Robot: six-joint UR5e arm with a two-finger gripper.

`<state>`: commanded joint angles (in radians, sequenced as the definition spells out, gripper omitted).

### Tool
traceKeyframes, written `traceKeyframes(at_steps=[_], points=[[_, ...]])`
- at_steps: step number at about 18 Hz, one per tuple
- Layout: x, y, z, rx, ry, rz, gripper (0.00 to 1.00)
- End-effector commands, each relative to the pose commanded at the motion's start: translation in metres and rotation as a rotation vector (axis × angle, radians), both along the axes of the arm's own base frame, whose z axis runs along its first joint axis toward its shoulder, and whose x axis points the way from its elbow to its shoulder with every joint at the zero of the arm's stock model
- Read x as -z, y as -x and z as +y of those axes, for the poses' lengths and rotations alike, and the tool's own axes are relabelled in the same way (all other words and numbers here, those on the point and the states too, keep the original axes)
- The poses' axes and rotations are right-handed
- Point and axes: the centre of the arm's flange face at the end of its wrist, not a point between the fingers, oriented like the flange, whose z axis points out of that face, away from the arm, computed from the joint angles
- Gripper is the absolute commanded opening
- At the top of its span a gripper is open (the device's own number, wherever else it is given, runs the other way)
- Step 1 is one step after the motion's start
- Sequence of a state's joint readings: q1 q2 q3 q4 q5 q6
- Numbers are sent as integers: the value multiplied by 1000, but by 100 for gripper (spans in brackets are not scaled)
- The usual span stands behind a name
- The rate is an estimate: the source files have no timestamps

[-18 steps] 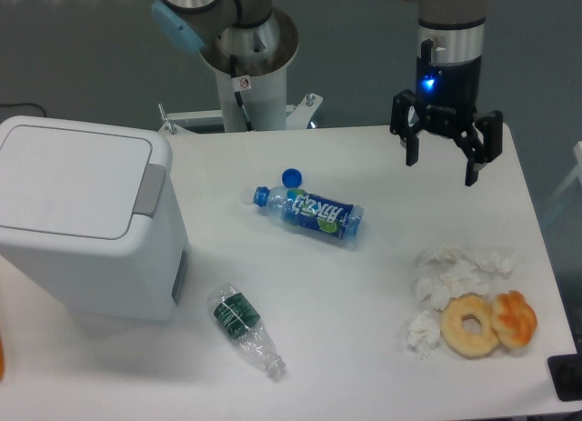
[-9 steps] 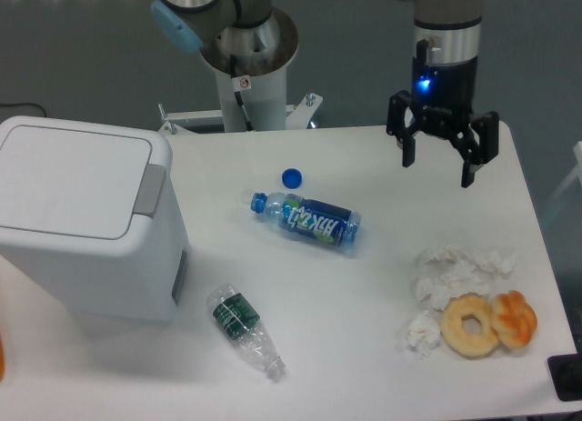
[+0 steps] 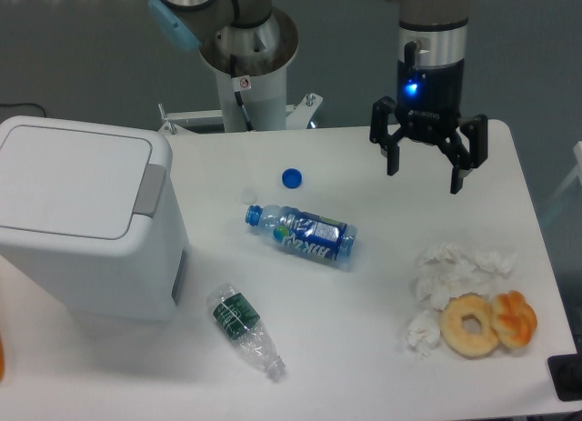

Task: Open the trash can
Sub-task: 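Move the open gripper from its start pose toward the trash can, then swing the gripper over the table to the trash can lid edge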

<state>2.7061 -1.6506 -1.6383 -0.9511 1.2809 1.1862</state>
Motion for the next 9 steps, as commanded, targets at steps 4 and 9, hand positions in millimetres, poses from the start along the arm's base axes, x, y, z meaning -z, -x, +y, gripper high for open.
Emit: traceKeyframes(at_steps=[4,9], points=[[-7,-8,5,-69,-38,-33,100],[-25,-25,7,-231,-124,-112,100]])
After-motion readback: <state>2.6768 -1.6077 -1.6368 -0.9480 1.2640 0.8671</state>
